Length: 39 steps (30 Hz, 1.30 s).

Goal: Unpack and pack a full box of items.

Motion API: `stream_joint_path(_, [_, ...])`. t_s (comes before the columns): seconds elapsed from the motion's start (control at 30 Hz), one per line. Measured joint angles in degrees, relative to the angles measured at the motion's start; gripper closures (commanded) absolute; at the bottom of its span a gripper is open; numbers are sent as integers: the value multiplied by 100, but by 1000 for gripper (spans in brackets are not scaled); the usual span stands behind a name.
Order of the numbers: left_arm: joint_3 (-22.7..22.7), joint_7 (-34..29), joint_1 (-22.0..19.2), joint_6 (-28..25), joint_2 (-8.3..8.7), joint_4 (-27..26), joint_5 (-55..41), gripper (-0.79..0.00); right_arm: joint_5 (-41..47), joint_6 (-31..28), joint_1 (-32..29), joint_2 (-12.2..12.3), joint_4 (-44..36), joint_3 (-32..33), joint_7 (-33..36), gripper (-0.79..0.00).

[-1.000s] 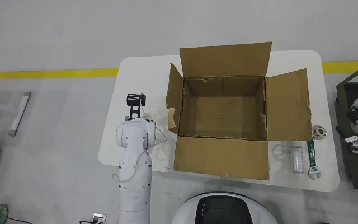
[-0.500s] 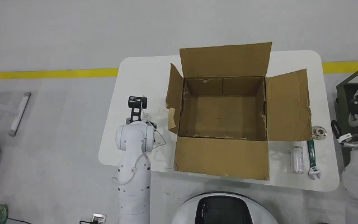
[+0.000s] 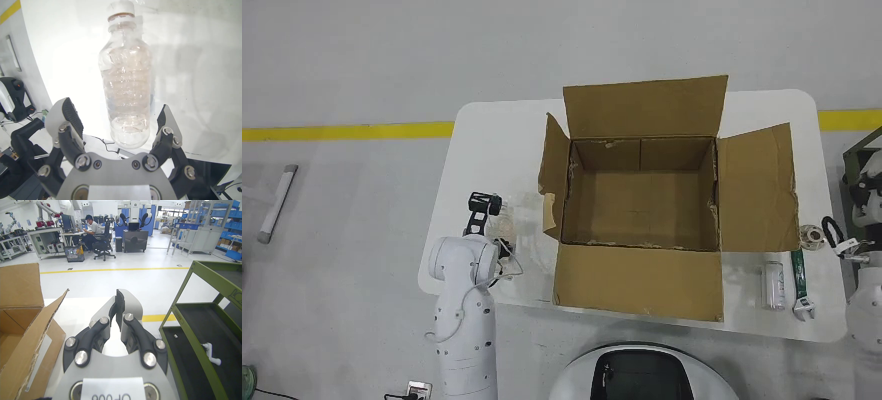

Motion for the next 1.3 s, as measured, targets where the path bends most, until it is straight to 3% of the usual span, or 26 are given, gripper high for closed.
stream_joint_path(0.43, [-20, 154, -262, 164, 81, 521, -347, -785, -85, 91, -7, 40, 28, -102, 45, 0])
stream_joint_path(0.47, [-10, 179, -281, 167, 86, 557, -367, -622, -87, 100, -6, 42, 30, -106, 49, 0])
stream_joint_path(0.5, [2, 211, -300, 172, 93, 597, -381, -369, -93, 113, -6, 46, 31, -110, 52, 0])
stream_joint_path(0.57, [19, 229, -322, 185, 104, 650, -397, -185, -97, 128, -8, 50, 31, -117, 53, 0])
stream_joint_path(0.6, [37, 214, -334, 205, 113, 691, -366, -9, -96, 134, -13, 54, 30, -121, 56, 0])
stream_joint_path(0.7, [124, 242, -364, 342, 133, 833, 20, 0, -64, 152, -31, 60, 23, -128, 61, 0])
stream_joint_path(1.03, [219, 230, -368, 504, 164, 817, -282, 0, 102, 136, -109, 84, -57, -85, 63, 0])
stream_joint_path(1.17, [203, 183, -314, 603, 179, 508, -393, 0, 97, 151, -126, 96, -75, -76, 103, 0])
stream_joint_path(1.3, [199, 53, -258, 804, 190, -202, -486, 0, 114, 166, -148, 108, -108, -45, 126, 0])
